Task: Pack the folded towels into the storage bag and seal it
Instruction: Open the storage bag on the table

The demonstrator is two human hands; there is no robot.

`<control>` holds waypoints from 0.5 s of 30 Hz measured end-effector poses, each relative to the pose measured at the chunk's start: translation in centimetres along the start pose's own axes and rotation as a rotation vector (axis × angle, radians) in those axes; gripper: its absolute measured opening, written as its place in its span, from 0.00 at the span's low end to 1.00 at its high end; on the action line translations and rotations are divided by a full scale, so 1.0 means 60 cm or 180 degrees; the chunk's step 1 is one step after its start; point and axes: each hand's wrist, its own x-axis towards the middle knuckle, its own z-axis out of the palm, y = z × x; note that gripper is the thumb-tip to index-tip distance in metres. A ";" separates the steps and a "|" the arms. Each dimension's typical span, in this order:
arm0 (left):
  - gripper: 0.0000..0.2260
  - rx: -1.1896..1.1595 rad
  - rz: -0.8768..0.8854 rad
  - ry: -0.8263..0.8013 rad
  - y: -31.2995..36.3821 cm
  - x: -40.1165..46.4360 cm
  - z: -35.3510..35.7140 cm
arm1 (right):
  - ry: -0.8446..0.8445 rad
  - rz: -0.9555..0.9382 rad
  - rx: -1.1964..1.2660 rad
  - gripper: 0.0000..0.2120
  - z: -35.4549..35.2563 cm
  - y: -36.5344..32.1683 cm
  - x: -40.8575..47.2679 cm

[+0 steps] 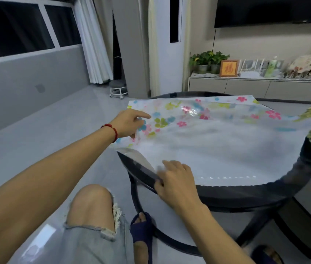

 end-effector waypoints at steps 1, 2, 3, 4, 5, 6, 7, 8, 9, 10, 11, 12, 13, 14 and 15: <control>0.13 0.0100 0.0086 -0.0043 0.002 -0.002 0.002 | -0.0007 -0.0002 -0.0004 0.13 -0.003 -0.015 0.021; 0.13 0.0212 0.0187 -0.0045 0.003 -0.005 0.004 | -0.0057 -0.0017 0.0059 0.18 -0.004 -0.029 0.044; 0.14 0.0292 0.0264 -0.0011 0.004 -0.009 0.008 | -0.0117 -0.0062 0.0148 0.19 -0.004 -0.043 0.065; 0.14 0.0357 0.0301 0.0070 0.003 -0.013 0.011 | -0.0155 -0.0146 0.0191 0.16 0.000 -0.056 0.080; 0.15 0.0406 0.0301 0.0185 0.003 -0.014 0.012 | -0.0228 -0.0229 0.0177 0.09 0.005 -0.065 0.084; 0.16 0.0429 0.0269 0.0302 0.003 -0.014 0.010 | -0.0315 -0.0312 0.0195 0.05 0.009 -0.068 0.082; 0.17 0.0415 0.0219 0.0420 0.002 -0.012 0.007 | -0.0431 -0.0381 0.0214 0.09 0.016 -0.068 0.075; 0.18 0.0388 0.0169 0.0537 0.002 -0.010 0.003 | -0.0533 -0.0491 0.0256 0.12 0.024 -0.065 0.061; 0.18 0.0381 0.0126 0.0626 0.003 -0.007 0.000 | -0.0588 -0.0591 0.0258 0.12 0.029 -0.061 0.048; 0.19 0.0399 0.0093 0.0660 0.006 -0.004 -0.002 | -0.0605 -0.0671 0.0301 0.11 0.033 -0.056 0.036; 0.19 0.0417 0.0089 0.0641 0.011 -0.003 -0.001 | -0.0621 -0.0701 0.0368 0.09 0.035 -0.049 0.026; 0.19 0.0464 0.0119 0.0587 0.017 -0.003 0.000 | -0.0618 -0.0693 0.0447 0.09 0.034 -0.037 0.020; 0.20 0.0595 0.0186 0.0512 0.025 -0.005 0.001 | -0.0656 -0.0556 0.0478 0.13 0.026 -0.024 0.015; 0.20 0.0828 0.0302 0.0405 0.034 -0.009 0.004 | -0.0670 -0.0278 0.0582 0.20 0.013 -0.007 0.010; 0.20 0.1099 0.0468 0.0263 0.046 -0.013 0.008 | -0.0621 0.0109 0.0679 0.23 -0.002 0.017 0.006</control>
